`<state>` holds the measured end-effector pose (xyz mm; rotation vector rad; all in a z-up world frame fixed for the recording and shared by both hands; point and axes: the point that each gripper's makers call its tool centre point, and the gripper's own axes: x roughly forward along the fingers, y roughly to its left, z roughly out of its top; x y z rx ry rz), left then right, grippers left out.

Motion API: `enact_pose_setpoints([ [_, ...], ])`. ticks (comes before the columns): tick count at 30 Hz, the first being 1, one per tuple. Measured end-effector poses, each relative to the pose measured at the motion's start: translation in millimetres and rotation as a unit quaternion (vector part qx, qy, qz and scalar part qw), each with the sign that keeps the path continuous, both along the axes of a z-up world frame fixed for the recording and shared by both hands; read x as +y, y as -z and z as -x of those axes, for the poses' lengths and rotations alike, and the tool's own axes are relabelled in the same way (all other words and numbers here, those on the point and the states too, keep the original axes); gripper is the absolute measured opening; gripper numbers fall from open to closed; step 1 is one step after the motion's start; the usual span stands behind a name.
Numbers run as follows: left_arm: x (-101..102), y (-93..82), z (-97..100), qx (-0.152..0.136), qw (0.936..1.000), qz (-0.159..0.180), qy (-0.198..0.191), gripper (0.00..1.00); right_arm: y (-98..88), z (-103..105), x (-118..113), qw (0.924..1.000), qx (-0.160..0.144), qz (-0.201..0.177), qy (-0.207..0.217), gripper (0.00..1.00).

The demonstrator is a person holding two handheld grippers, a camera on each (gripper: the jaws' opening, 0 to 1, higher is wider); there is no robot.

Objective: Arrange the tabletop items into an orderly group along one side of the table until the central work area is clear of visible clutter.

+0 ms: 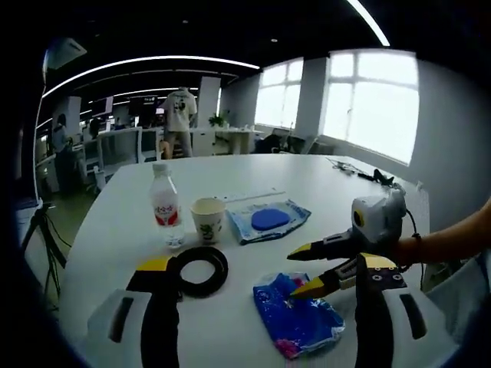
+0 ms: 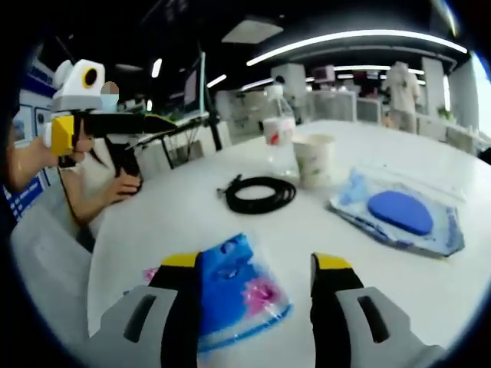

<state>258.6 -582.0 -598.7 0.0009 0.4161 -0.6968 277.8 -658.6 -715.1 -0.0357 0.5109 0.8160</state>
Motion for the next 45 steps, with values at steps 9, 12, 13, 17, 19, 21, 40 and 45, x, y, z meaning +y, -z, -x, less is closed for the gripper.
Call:
enact_pose_setpoints([
  [9, -2, 3.5, 2.4, 0.007, 1.0, -0.003, 0.003, 0.94, 12.7, -4, 1, 0.9997, 0.0, 0.023, -0.004, 0.31],
  [12, -1, 4.3, 2.6, 0.009, 0.9999, -0.005, 0.003, 0.93, 15.8, -6, -1, 0.999, -0.007, 0.044, -0.002, 0.28],
  [13, -1, 4.9, 2.8, 0.01, 0.9999, -0.006, 0.003, 0.92, 16.6, -6, -1, 0.9988, -0.01, 0.049, -0.004, 0.27],
  [17, 2, 5.8, 2.9, 0.012, 0.9999, -0.007, 0.0, 0.92, 20.1, -6, -2, 0.9982, -0.011, 0.059, -0.005, 0.21],
  [19, 2, 6.2, 3.3, 0.012, 0.9999, -0.009, 0.001, 0.91, 19.8, -6, -2, 0.998, -0.012, 0.061, -0.003, 0.18],
  [21, 3, 6.9, 3.9, 0.013, 0.9998, -0.012, 0.002, 0.9, 20.5, -7, -3, 0.9978, -0.013, 0.066, -0.001, 0.12],
  [40, 0, 5.5, 6.0, 0.013, 0.9998, -0.013, 0.006, 0.89, 17.0, -10, -7, 0.9972, 0.002, 0.074, 0.015, 0.0],
  [45, -1, 6.3, 7.7, 0.015, 0.9997, -0.016, 0.008, 0.89, 8.2, -9, -7, 0.9976, 0.003, 0.067, 0.018, 0.0],
])
